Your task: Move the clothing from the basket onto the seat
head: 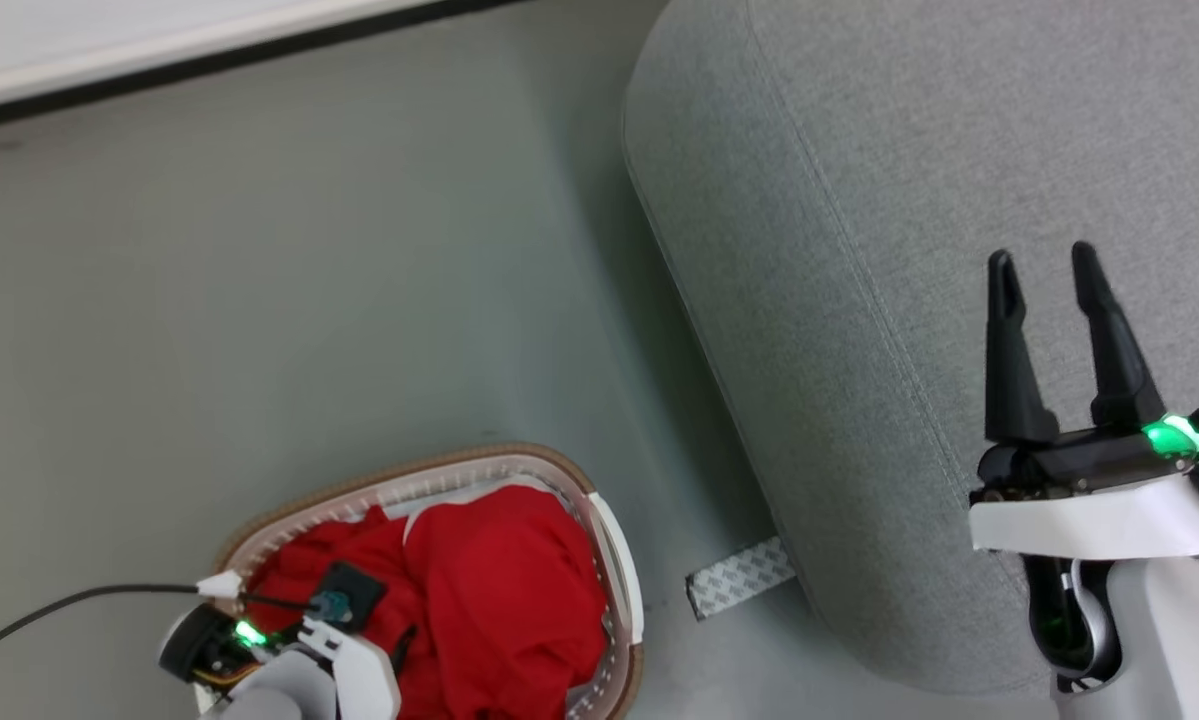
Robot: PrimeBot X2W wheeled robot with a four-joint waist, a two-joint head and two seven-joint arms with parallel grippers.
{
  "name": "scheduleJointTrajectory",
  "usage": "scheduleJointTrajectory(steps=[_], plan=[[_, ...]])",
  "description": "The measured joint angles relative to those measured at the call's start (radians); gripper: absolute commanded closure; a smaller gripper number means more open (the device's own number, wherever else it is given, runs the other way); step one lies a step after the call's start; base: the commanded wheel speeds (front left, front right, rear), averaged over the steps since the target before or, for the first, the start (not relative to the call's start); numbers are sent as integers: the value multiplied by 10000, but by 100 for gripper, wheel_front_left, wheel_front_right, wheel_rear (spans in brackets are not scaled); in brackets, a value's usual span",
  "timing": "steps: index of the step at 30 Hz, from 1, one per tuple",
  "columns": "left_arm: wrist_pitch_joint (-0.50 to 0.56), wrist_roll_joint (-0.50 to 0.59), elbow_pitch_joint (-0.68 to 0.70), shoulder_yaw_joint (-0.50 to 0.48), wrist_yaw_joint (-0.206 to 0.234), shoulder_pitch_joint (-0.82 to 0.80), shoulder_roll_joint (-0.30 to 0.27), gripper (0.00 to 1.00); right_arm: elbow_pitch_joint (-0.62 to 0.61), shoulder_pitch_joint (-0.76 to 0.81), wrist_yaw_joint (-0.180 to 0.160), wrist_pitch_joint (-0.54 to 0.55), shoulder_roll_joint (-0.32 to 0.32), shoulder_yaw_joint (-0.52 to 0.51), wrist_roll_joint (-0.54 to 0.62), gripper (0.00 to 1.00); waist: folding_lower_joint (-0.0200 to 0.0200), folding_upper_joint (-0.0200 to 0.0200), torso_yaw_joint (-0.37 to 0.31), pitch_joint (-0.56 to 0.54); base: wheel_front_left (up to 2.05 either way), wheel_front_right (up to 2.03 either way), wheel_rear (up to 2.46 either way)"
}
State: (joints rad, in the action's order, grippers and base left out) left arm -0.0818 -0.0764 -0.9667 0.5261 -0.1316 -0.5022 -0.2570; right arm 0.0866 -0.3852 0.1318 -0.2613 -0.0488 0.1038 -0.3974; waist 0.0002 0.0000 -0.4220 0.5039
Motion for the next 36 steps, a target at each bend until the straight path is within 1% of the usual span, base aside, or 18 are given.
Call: scheduleJointTrajectory(steps=[7,10,12,13,14,15,17,18,20,25,26,27,28,31,36], plan=[[207,376,-899,993,0,-872,-123,0,-610,-190,0,0,0,-186,-272,0,-1,0,-151,878,0,0,0],[366,548,-1158,1200,0,-1142,-174,0,-794,-321,0,0,2,-295,-322,0,-1,0,-205,1131,0,0,0],[591,917,-1511,1676,2,-1478,-276,0,-1014,-451,0,0,-4,-451,-351,0,-1,0,-279,1484,0,0,0],[591,917,-1511,1676,2,-1478,-276,0,-1014,-451,0,0,-4,-451,-351,0,-1,0,-279,1484,0,0,0],[723,1473,-1701,2309,2,-1637,-334,0,-1145,-494,0,0,-2,-495,-370,0,-1,0,-318,1702,0,0,0],[723,1473,-1701,2309,2,-1637,-334,0,-1145,-494,0,0,-2,-495,-370,0,-1,0,-318,1702,0,0,0],[848,1753,-1948,2692,0,-1719,-349,0,-1223,-591,0,0,-2,-520,-424,0,-1,0,-353,1895,0,0,0],[974,2046,-2138,2964,88,-1903,-391,0,-1252,-641,0,0,-2,-518,-497,0,-1,0,-395,2073,0,0,0],[1074,2077,-2232,3005,119,-2024,-405,0,-1260,-641,0,0,-2,-514,-548,0,-1,0,-418,2156,0,0,0],[1262,2080,-2554,3035,403,-2321,-416,0,-1317,-641,0,0,-2,-424,-658,0,-1,0,-532,2519,0,0,0],[1310,2023,-2604,2976,401,-2351,-412,25,-1323,-641,0,0,-2,-408,-694,0,-1,0,-561,2578,0,0,0],[1358,1850,-2663,2840,389,-2363,-401,90,-1331,-642,0,0,-2,-408,-702,0,-1,0,-586,2629,0,0,0],[1402,1674,-2729,2715,362,-2370,-389,100,-1342,-642,0,0,-4,-416,-704,0,-1,0,-602,2674,0,0,0],[1315,1469,-2811,2627,295,-2391,-384,100,-1338,-641,0,0,0,-449,-715,0,-1,0,-614,2738,0,0,0],[702,1271,-2853,2633,267,-2350,-341,100,-1202,-649,0,0,-2,-502,-677,0,-2,0,-560,2529,0,0,0]])
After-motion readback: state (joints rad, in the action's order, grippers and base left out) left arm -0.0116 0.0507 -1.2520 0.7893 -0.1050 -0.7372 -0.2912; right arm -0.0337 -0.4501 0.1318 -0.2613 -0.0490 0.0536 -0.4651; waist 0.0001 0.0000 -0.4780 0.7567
